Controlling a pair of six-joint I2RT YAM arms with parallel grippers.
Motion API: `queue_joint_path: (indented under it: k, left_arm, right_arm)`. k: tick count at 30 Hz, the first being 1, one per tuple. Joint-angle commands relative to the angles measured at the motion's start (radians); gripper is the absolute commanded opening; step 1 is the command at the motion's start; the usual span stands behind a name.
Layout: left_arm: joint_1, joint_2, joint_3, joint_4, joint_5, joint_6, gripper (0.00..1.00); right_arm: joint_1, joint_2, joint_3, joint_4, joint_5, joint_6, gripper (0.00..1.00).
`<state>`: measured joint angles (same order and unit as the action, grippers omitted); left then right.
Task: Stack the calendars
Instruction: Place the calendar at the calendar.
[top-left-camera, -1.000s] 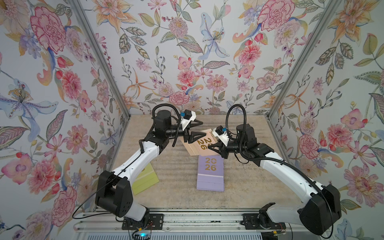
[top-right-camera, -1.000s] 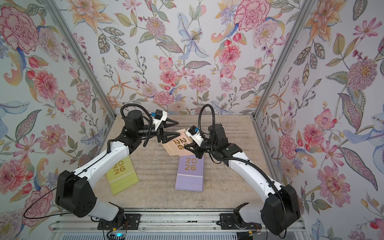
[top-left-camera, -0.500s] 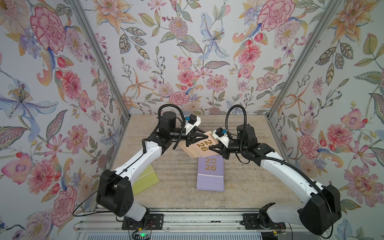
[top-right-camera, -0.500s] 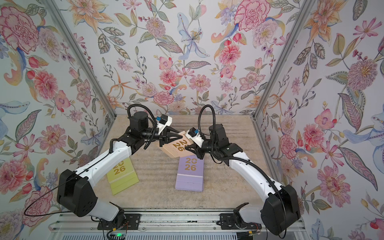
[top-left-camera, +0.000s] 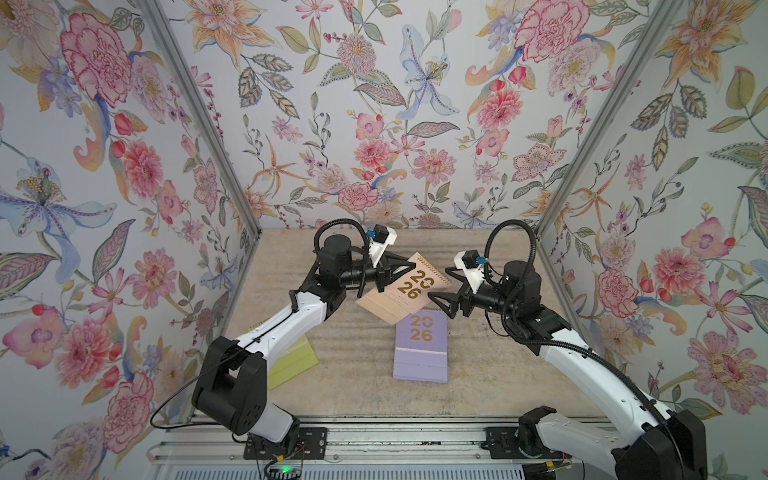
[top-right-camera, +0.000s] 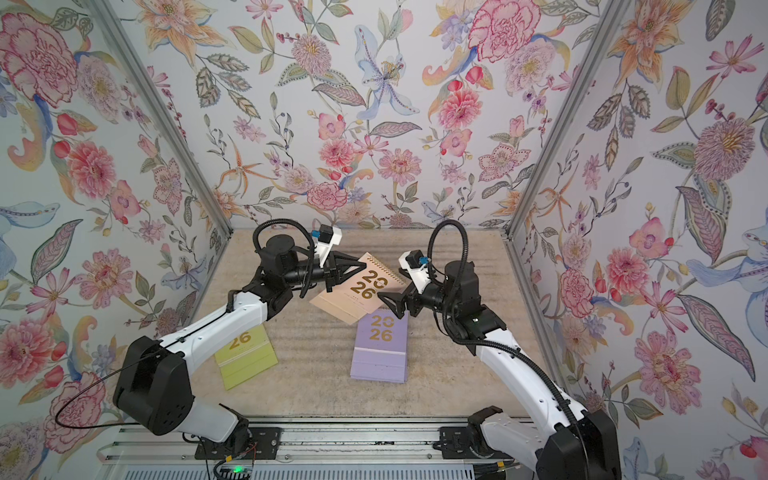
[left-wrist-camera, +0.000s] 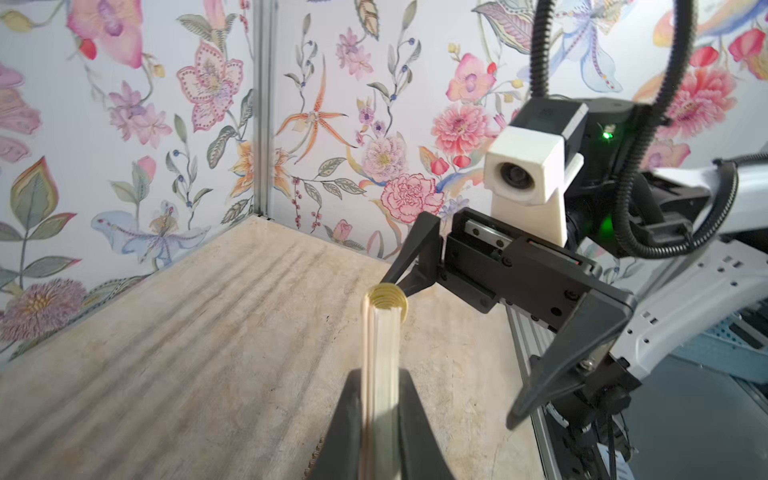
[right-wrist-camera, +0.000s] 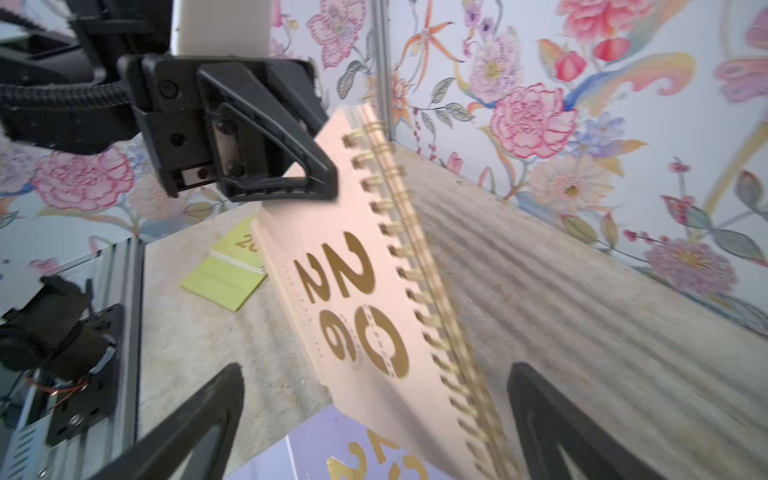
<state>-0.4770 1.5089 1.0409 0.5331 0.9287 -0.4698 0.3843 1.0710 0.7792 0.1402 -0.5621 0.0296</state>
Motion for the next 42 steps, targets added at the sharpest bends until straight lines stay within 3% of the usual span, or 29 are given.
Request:
queue_joint_path:
  k: [1, 9, 13, 17, 26, 30, 32, 34, 38, 42]
  left_arm:
    - [0.000, -0.032, -0.082, 0.414, -0.212, -0.406, 0.00]
    - [-0.045, -0.022, -0.227, 0.541, -0.545, -0.791, 0.00]
    - [-0.057, 0.007, -0.281, 0.642, -0.587, -0.977, 0.00]
    - [-0.081, 0.040, -0.283, 0.671, -0.575, -1.033, 0.00]
    - [-0.099, 0.086, -0.310, 0.716, -0.580, -1.070, 0.00]
    - [-0.098, 0.094, -0.315, 0.694, -0.583, -1.068, 0.00]
    - [-0.098, 0.093, -0.317, 0.650, -0.590, -1.061, 0.07]
    - [-0.100, 0.089, -0.318, 0.615, -0.593, -1.041, 0.21]
    - [-0.099, 0.063, -0.347, 0.502, -0.630, -1.011, 0.54]
    - [-0.098, -0.024, -0.413, 0.359, -0.699, -0.956, 0.61]
  right_arm:
    - [-0.041, -0.052, -0.108, 0.258, 0.095, 0.331, 0.99]
    - [-0.043, 0.014, -0.075, 0.146, 0.090, 0.670, 0.99]
    - [-0.044, 0.112, -0.036, 0.164, 0.025, 0.788, 1.00]
    - [-0.034, 0.180, -0.030, 0.272, -0.001, 0.868, 0.94]
    - [-0.009, 0.253, -0.024, 0.466, -0.024, 0.961, 0.58]
    - [0.002, 0.259, -0.027, 0.486, -0.018, 0.970, 0.31]
    - [0.005, 0.260, -0.038, 0.503, -0.017, 0.978, 0.17]
    - [0.006, 0.255, -0.060, 0.516, -0.008, 0.987, 0.02]
    - [0.004, 0.226, -0.102, 0.509, 0.007, 0.987, 0.00]
    - [0.002, 0.178, -0.151, 0.462, 0.013, 0.958, 0.00]
